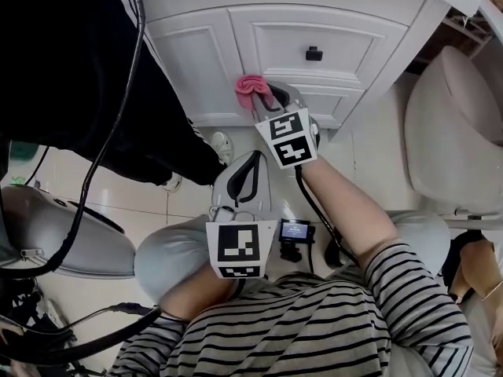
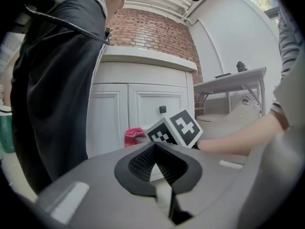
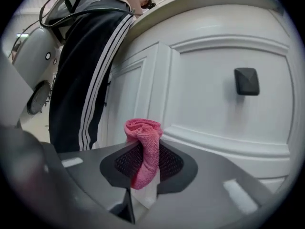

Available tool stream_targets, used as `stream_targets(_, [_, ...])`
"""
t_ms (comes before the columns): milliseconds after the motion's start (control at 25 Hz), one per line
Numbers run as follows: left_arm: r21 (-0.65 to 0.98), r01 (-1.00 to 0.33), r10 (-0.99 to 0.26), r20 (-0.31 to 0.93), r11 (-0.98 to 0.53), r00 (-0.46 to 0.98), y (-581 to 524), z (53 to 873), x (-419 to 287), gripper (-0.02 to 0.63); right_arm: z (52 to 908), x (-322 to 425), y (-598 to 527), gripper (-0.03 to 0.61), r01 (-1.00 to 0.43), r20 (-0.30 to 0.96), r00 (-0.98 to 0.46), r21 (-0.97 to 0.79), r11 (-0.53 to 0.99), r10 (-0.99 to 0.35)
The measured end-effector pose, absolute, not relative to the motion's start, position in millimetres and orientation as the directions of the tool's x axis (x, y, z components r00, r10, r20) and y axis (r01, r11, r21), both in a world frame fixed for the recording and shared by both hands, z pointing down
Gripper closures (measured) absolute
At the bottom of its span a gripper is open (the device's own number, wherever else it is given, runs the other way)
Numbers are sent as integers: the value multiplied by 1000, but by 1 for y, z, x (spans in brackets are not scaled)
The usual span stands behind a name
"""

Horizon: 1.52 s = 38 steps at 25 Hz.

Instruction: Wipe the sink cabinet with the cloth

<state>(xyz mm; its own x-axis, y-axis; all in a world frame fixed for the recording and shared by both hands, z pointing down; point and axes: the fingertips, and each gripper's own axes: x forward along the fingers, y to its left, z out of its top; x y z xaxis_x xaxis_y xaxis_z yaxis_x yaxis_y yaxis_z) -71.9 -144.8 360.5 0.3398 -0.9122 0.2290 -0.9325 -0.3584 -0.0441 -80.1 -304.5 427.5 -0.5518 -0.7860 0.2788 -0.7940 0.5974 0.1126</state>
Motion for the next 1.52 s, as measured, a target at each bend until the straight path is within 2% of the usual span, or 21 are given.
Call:
stream_targets(200, [-30,-928,-902,247,-372,354,-145,365,-66,620,437,4,-305,492,-868,291,-431,125,481,-854])
stream_targets(440, [-30,-914,-884,268,-404,382,-142,371,-50,620,450,135,-301,491,-963,298,-213,95,251,-930])
stream_targets(560, [-32,-909,-880,271,-415,391,-141,373,-45,620,452,169,-296,491,-989,303,-123,39,142,-945])
stream_targets(640, [-32,-907,-877,270,-420,397,-140,374,-43,620,447,152,-290,494,-988,284,-149,6,157,-947])
stream_targets(760, [-29,-905,-876,264,-425,403,-140,373,-42,620,444,72,-282,494,-940,247,-324,19,339,-913])
stream_targets(880, [-27,-907,-879,260,-421,400,-140,373,-45,620,456,-15,-281,494,-855,261,-477,81,511,-839])
stream_targets(1040, [-40,-917,-889,265,-396,372,-143,379,-55,618,478,-69,-297,494,-805,309,-527,118,581,-792])
stream_targets(1240, [-36,-920,-890,271,-390,366,-147,380,-59,618,489,-37,-308,494,-835,330,-480,113,539,-813])
stream_targets(1520, [-32,-906,-875,277,-423,398,-147,383,-42,618,485,85,-303,494,-945,327,-293,45,324,-899])
